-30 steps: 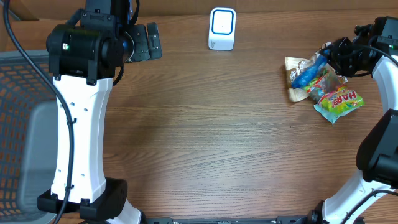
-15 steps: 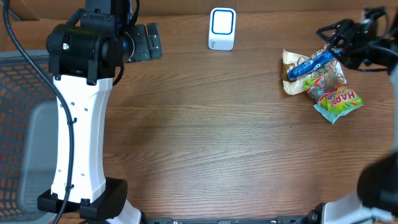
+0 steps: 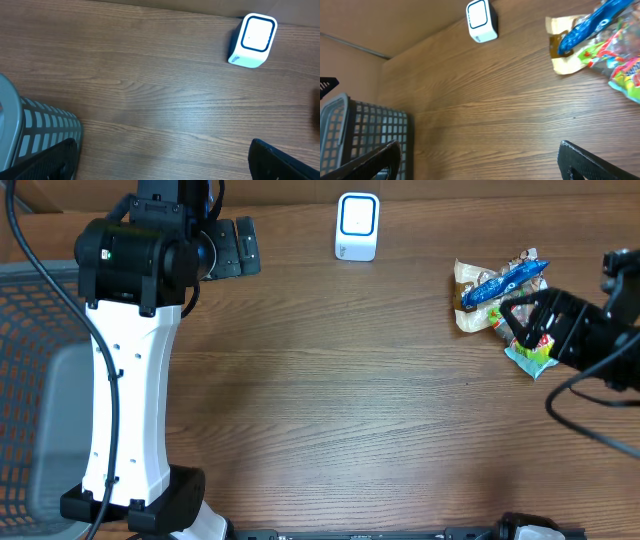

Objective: Scan the item barcode

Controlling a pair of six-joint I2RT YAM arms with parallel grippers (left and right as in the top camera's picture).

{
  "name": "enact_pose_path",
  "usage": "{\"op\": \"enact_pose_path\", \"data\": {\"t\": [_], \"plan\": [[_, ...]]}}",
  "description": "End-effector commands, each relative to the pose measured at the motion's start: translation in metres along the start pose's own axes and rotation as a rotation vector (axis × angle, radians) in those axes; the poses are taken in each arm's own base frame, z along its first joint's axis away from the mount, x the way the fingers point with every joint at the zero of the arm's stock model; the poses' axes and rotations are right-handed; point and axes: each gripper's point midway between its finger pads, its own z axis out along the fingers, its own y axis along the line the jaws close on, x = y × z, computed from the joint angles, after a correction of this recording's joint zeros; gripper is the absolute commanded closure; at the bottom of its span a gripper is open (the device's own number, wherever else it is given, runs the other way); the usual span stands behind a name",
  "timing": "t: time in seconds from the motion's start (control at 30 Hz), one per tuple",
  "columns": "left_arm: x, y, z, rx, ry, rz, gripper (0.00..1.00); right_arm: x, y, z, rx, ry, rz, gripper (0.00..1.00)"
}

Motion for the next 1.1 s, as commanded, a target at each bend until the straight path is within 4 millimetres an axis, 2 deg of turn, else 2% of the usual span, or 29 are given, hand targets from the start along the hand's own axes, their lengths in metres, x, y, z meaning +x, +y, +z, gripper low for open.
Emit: {"op": "enact_pose_path", "data": {"t": [0.0, 0.1, 0.23, 0.33, 0.37, 0.47, 0.7, 0.83, 0.87, 1.0, 1.07], "plan": [[-0.001, 0.002, 0.001, -0.012, -0.005, 0.019, 0.00, 0.000, -0.001, -0.010, 0.033, -0.040, -0.033, 0.00], [-0.001, 0.002, 0.001, -0.012, -0.005, 0.019, 0.00, 0.006, -0.002, -0.010, 0.039, -0.020, -0.022, 0.00], [-0.001, 0.002, 0.001, -0.012, -0.005, 0.019, 0.00, 0.002, -0.019, -0.010, 0.142, -0.040, -0.046, 0.00], [-0.001, 0.002, 0.001, -0.012, -0.005, 0.019, 0.00, -0.013, -0.020, -0.007, 0.154, -0.095, -0.071, 0.00], [-0.001, 0.002, 0.001, -0.012, -0.005, 0.019, 0.00, -0.025, -0.018, -0.005, 0.144, -0.134, -0.098, 0.00], [-0.001, 0.002, 0.001, -0.012, -0.005, 0.019, 0.00, -0.044, -0.020, 0.002, 0.161, -0.190, -0.160, 0.00], [-0.001, 0.002, 0.001, -0.012, -0.005, 0.019, 0.00, -0.057, -0.046, 0.009, 0.314, -0.376, -0.228, 0.00], [-0.001, 0.002, 0.001, -0.012, -0.005, 0.019, 0.00, -0.041, -0.063, 0.022, 0.311, -0.481, -0.251, 0.00], [-0.001, 0.002, 0.001, -0.012, -0.005, 0.019, 0.00, -0.028, -0.069, 0.028, 0.286, -0.520, -0.263, 0.00], [-0.001, 0.002, 0.001, -0.012, -0.005, 0.019, 0.00, 0.001, -0.084, 0.038, 0.244, -0.620, -0.290, 0.00], [-0.001, 0.002, 0.001, -0.012, -0.005, 0.019, 0.00, 0.025, -0.101, 0.050, 0.228, -0.686, -0.330, 0.00]]}}
